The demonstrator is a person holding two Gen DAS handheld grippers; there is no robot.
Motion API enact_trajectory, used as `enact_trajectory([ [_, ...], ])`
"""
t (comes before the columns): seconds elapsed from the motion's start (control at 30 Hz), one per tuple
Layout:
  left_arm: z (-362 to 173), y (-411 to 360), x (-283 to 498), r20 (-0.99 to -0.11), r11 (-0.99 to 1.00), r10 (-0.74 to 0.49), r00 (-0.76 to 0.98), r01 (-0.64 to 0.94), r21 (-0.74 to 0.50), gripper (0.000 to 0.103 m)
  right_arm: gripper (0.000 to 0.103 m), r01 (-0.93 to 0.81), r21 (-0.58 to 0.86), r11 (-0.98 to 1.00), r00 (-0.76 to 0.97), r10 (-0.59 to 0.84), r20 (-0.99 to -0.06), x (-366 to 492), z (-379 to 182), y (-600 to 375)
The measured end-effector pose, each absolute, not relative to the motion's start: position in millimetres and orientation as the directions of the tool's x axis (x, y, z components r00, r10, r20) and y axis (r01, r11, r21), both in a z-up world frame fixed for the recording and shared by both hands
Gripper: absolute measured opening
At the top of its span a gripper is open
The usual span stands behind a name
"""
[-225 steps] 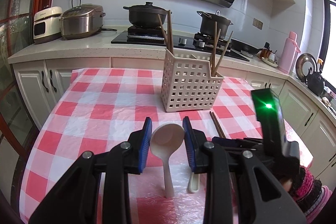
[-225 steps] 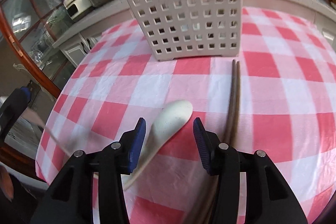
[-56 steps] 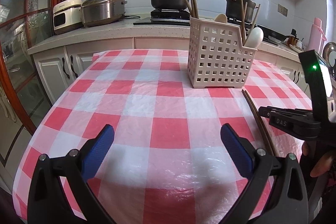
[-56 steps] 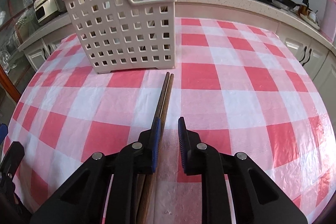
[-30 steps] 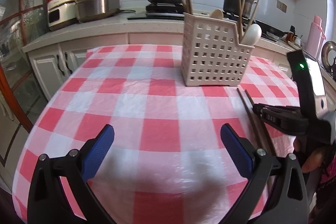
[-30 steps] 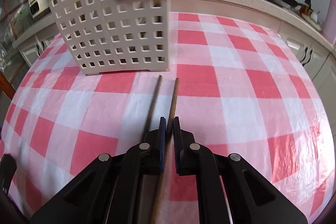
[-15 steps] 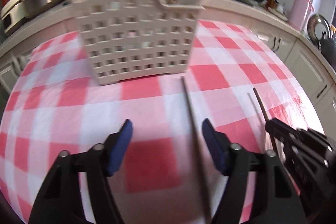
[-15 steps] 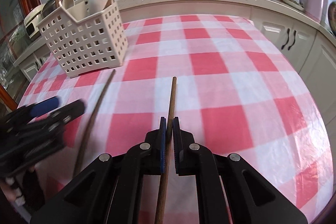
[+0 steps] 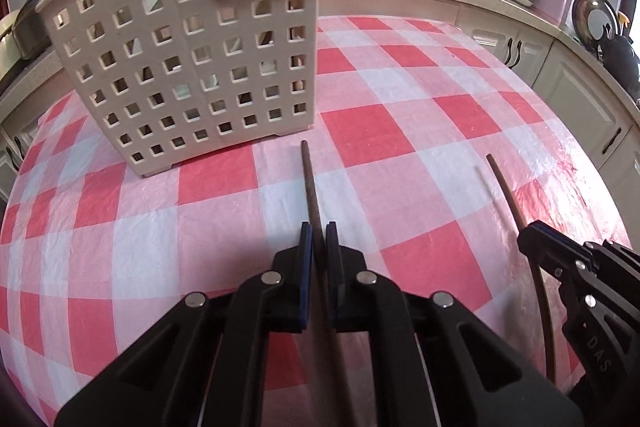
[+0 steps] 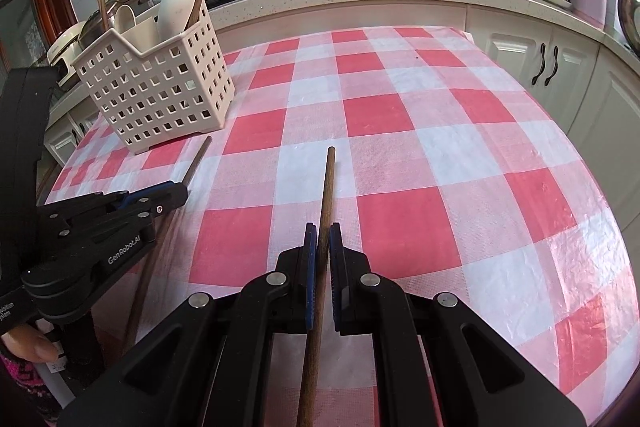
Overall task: Organize utensils
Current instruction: 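Close the left tool on the other wooden chopstick, then lift both chopsticks upright and carry them over the white caddy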
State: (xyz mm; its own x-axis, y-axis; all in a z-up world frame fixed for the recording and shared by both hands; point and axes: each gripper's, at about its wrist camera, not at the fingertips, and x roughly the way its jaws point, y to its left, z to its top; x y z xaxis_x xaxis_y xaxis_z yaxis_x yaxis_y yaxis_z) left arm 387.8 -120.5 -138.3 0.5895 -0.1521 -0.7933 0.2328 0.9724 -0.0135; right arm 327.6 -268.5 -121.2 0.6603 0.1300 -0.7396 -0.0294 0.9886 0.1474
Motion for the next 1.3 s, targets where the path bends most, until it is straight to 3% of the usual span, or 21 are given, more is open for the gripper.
enact_trajectory([
  [0.6, -79.4, -26.1, 316.3, -0.651, 0.978, -0.207, 0.731, 0.152, -0.139, 0.006, 0.007, -0.158, 0.171, 0.972, 0.75, 0.231, -0.619, 310.3, -76.2, -223.5],
  [1.3, -23.2, -0.3, 227.7, -0.462, 0.99, -0.137, 0.876, 0.112, -0.082, 0.006, 0.007, -0.241, 0.092, 0.966, 0.854, 0.256, -0.453, 251.8, -21.6, -186.4],
])
